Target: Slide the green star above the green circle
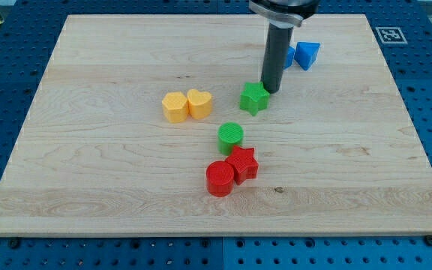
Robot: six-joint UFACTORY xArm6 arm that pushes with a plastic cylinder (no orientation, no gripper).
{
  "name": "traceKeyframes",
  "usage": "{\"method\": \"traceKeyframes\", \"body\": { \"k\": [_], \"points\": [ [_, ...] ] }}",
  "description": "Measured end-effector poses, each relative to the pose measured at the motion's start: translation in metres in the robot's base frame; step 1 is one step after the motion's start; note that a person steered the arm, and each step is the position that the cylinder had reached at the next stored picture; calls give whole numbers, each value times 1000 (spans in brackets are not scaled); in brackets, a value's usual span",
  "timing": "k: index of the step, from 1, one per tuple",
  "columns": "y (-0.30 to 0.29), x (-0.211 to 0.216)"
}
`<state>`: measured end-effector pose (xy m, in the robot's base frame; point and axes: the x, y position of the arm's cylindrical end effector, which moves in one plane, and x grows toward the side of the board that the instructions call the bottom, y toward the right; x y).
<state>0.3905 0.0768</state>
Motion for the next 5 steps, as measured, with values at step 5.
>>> {"method": "traceKeyframes", "body": {
  "k": [5],
  "points": [
    [-40, 43]
  ]
}}
